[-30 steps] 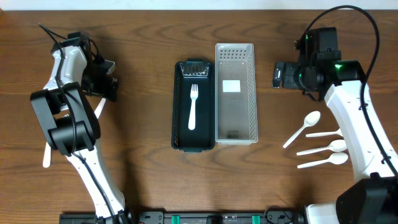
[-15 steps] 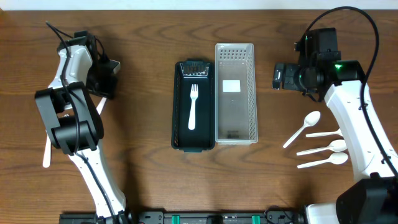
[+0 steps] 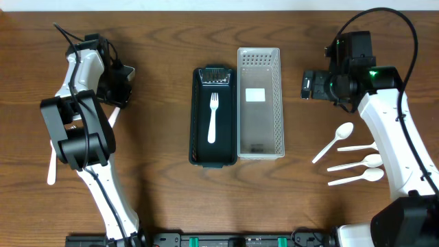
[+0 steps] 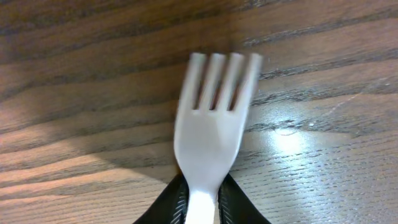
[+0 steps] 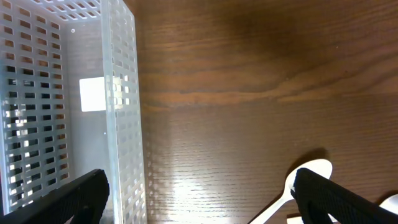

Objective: Pack container
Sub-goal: 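Move the left gripper back and grasp the second white fork, then carry the second fork into the black basket and release it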

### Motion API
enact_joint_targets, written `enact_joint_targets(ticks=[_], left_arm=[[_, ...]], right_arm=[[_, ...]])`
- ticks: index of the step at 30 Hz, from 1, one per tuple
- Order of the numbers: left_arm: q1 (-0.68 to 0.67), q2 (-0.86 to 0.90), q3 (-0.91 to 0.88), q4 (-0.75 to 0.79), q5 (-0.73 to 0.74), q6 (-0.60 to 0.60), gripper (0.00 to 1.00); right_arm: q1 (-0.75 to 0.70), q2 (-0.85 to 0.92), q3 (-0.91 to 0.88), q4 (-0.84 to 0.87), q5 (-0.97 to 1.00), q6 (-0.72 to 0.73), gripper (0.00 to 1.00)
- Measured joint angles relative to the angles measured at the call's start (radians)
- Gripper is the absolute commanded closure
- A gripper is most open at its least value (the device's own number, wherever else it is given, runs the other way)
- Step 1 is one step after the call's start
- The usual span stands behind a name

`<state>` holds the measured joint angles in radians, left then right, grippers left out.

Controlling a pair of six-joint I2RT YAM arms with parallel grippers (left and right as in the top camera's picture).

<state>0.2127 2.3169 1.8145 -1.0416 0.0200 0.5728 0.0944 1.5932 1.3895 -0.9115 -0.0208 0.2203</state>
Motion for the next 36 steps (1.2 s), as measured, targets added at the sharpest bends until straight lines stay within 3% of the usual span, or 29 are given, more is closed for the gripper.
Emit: enact_joint_targets(ticks=[3,15,22,29,36], left_arm=[[0.0,0.0,0.0,0.0,0.0,0.0,0.87],[-0.006,-0.015,-0.007,-0.006,-0.002,-0.008,0.94],[-0.068,-0.168,-0.024,-0.092,-0.004,-0.076,0.94],[-0.269,-0.405,0.004,-0.245,-0.005,-0.283,0.94],[-0.542,-0.513,0.028,-0.184,0.07,-0.608,0.94]], right_arm=[[0.0,0.0,0.0,0.0,0.0,0.0,0.02],[0.0,0.0,0.0,0.0,0.0,0.0,0.03],[0.0,0.0,0.0,0.002,0.0,-0.001,0.03],[0.0,0.0,0.0,0.005,0.0,-0.001,0.03],[0.0,0.0,0.0,0.002,0.0,-0.004,0.03]])
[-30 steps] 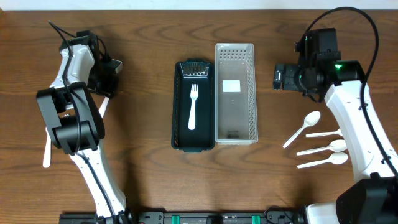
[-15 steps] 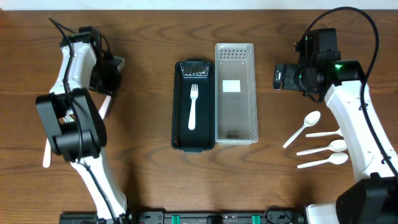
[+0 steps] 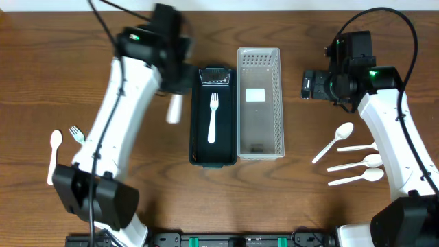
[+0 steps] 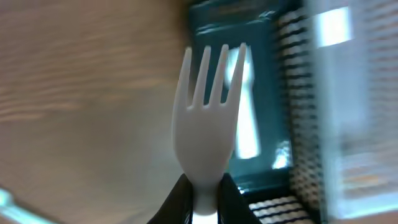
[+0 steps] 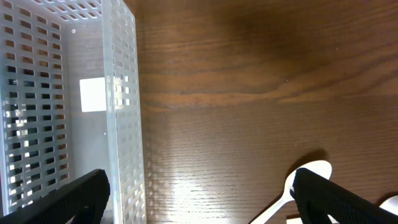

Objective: Pack container
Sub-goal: 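Carry the second fork into the black basket and release it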

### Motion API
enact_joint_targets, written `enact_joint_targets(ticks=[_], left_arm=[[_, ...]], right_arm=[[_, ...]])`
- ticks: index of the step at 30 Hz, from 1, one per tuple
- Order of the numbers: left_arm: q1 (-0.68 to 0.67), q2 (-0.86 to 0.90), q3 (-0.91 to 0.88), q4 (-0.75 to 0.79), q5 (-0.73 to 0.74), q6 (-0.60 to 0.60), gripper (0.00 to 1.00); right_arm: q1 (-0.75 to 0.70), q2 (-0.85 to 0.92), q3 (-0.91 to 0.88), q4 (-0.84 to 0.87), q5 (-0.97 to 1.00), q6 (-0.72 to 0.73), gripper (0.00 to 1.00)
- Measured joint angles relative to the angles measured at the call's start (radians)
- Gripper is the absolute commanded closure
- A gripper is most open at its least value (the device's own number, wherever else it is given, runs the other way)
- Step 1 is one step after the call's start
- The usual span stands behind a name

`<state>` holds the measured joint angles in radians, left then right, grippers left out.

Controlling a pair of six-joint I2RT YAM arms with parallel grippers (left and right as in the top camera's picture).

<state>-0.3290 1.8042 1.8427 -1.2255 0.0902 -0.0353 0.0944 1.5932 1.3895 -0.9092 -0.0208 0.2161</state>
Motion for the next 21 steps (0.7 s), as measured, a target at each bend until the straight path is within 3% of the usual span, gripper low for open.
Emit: enact_joint_targets(ticks=[7,18,20,21], left_arm=[[-0.138,0.063,0.003,0.056,0.042,-0.155,0.94],[-0.129,0.318,0.003,0.056,0.045,-0.204,0.94],[-0.13,0.346,0.003,0.056,0.046,-0.204,0.83],[-0.129,0.354,0.003,0.056,0.045,-0.202,0.72]], right_arm=[[0.0,0.0,0.0,-0.037,0.0,0.0,0.03],[0.0,0.0,0.0,-0.071,0.0,0.0,0.03],[0.0,0.0,0.0,-0.071,0.0,0.0,0.02],[0.0,0.0,0.0,-0.071,0.0,0.0,0.02]])
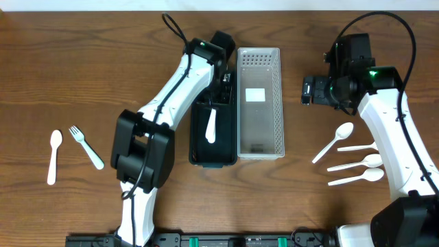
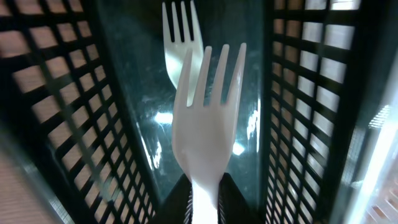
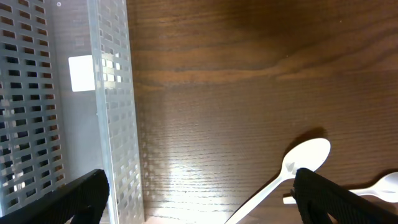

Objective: Pack container
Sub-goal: 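Carry the second fork into the black basket and release it, then move the left gripper to the pale green fork and grasp it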

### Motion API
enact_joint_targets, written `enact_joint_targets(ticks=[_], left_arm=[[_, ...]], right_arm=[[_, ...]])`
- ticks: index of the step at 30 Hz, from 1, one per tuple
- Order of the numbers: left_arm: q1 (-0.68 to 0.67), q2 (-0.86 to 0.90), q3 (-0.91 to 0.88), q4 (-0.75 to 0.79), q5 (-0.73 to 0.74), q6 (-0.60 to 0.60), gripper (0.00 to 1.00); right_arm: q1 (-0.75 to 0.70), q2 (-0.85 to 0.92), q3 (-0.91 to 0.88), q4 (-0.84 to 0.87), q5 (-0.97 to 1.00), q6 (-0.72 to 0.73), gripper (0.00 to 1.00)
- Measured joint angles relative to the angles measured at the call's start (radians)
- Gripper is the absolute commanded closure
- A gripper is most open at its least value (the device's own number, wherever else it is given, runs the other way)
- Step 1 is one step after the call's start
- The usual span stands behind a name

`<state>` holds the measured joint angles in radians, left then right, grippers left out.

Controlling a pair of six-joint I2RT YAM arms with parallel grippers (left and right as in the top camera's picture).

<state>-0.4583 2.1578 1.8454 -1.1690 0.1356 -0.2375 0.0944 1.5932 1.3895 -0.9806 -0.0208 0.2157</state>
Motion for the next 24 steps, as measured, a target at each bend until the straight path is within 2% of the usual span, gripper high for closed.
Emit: enact_joint_targets(ticks=[3,4,11,13,14,16,20,24], left_arm=[[0.0,0.016,0.0,0.005,-0.001,0.001,0.55],[0.0,0.016,0.0,0.009,0.0,0.004,0.51],[0.0,0.01,0.0,0.007,-0.023,0.033,0.49],[0.0,-0.008,0.0,0.002,-0.048,0.043,0.45],[0.0,-0.027,0.0,0.002,-0.067,0.05,0.4],[0.003,-0.092,-0.001,0.001,-0.113,0.064,0.28],[0.05,-0.311,0.001,-0.029,-0.207,0.055,0.16],[0.243,-0.515,0.019,-0.144,-0.275,0.016,0.13]], right_arm=[[0.0,0.0,0.0,0.0,0.0,0.0,0.02],[0.0,0.0,0.0,-0.001,0.0,-0.001,0.02],[0.0,0.0,0.0,-0.002,0.003,-0.015,0.02],[0.0,0.0,0.0,-0.001,0.003,-0.016,0.02],[0.0,0.0,0.0,0.002,0.003,-0.017,0.02],[0.0,0.0,0.0,0.006,0.003,-0.022,0.01],[0.0,0.0,0.0,0.017,0.003,-0.024,0.01],[0.0,0.0,0.0,0.028,0.003,-0.026,0.01]])
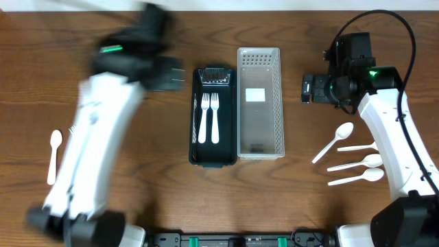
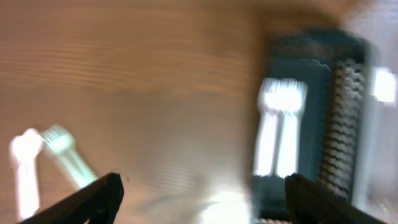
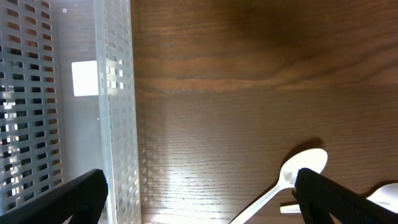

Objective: Pack container
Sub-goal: 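Move the left gripper to the pale green fork and grasp it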

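Two white forks (image 1: 210, 118) lie side by side in the dark basket (image 1: 194, 130), and show blurred in the left wrist view as forks (image 2: 280, 130) in the basket (image 2: 317, 68). My left gripper (image 1: 175, 74) is open and empty, left of that basket over bare wood; the arm is motion-blurred. The pale perforated basket (image 1: 277, 103) beside it holds only a white label. My right gripper (image 1: 307, 88) hangs open and empty right of the pale basket (image 3: 118, 106), with a white spoon (image 3: 292, 180) near its right finger.
Several white spoons (image 1: 355, 165) lie at the table's right side under the right arm. At the far left lie a white spoon (image 1: 53, 156) and a fork (image 1: 71, 130), seen also as spoon (image 2: 25, 168) and fork (image 2: 68, 158).
My left gripper was shut on a fork inside the dark basket; now it is open, left of the basket, and that fork lies beside the first one. The right arm has barely shifted.
My left gripper held a white fork at the table's far left. Then it held it just left of the dark basket, then inside the basket above the fork lying there. Now two forks lie in the basket and the gripper is empty. The right gripper stayed open throughout.
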### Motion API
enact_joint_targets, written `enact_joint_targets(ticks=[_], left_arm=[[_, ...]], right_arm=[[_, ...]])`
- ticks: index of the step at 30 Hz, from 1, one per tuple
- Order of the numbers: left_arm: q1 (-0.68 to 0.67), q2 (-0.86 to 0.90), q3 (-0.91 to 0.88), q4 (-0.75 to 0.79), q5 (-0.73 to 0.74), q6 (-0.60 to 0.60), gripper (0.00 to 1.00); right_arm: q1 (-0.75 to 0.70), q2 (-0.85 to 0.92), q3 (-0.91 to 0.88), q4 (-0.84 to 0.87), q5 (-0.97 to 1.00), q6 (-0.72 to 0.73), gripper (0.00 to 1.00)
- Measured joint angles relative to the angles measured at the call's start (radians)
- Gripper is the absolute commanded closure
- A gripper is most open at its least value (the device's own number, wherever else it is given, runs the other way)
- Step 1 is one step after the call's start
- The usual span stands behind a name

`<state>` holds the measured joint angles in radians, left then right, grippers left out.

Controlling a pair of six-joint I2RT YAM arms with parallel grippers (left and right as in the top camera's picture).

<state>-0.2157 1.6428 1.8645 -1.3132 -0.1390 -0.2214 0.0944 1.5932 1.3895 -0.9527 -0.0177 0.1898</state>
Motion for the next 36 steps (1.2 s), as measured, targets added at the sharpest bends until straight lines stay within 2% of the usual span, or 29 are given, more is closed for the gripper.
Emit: enact_joint_targets(ticks=[3,6,9,13,20,24,36], left_arm=[[0.217,-0.07,0.005,-0.067,-0.037,-0.029,0.12],[0.387,-0.08,-0.017,-0.061,-0.05,-0.041,0.12],[0.519,-0.076,-0.085,-0.002,-0.022,-0.034,0.12],[0.622,-0.076,-0.237,0.112,0.026,-0.018,0.12],[0.7,-0.066,-0.588,0.371,0.067,-0.002,0.09],[0.703,-0.058,-0.717,0.48,0.081,0.023,0.05],[0.71,0.113,-0.778,0.605,0.107,0.059,0.05]], right_arm=[[0.0,0.0,0.0,0.001,0.0,-0.009,0.01],[0.0,0.0,0.0,0.003,0.0,-0.018,0.01],[0.0,0.0,0.0,0.009,0.0,-0.022,0.01],[0.0,0.0,0.0,0.014,0.0,-0.024,0.01],[0.0,0.0,0.0,0.021,0.0,-0.026,0.01],[0.0,0.0,0.0,0.023,0.0,-0.026,0.01],[0.0,0.0,0.0,0.022,0.0,-0.026,0.01]])
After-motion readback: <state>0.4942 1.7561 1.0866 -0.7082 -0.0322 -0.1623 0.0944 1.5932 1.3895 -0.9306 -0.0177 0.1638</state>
